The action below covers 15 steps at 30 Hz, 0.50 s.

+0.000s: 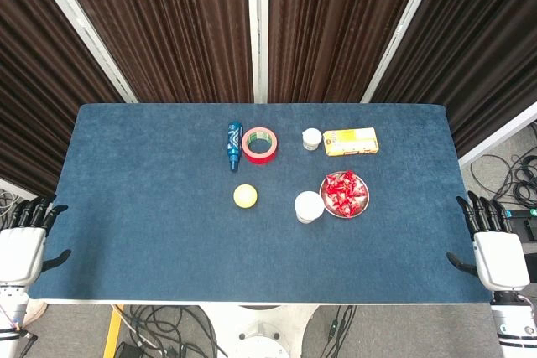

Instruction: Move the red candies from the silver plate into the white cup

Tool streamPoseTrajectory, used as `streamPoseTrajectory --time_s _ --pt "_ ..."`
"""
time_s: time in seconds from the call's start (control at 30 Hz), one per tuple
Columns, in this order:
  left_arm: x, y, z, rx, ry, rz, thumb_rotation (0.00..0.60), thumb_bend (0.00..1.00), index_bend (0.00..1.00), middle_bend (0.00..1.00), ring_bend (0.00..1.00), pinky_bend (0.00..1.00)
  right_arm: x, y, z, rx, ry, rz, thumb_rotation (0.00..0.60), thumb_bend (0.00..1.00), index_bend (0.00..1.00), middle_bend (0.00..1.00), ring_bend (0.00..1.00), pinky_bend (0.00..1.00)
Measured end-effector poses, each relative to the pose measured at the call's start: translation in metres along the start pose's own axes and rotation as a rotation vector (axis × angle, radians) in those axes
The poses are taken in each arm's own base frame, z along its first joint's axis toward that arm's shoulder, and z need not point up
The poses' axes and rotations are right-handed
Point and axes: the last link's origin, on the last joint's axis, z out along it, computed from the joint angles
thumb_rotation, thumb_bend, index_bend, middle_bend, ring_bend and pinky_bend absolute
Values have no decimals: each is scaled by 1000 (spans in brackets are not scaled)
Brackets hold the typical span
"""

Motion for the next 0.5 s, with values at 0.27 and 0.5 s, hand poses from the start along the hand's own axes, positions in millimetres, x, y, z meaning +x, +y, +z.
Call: streamPoseTrajectory --time_s 0.27,0.5 --pt "1 1 -1 2 -2 -2 600 0 289 218 124 126 0 1 -1 -5 5 3 600 45 0 25 0 90" --pt "3 2 0 -1 -5 0 600 0 289 218 123 126 -1 3 -2 -8 5 7 600 45 0 27 0 100"
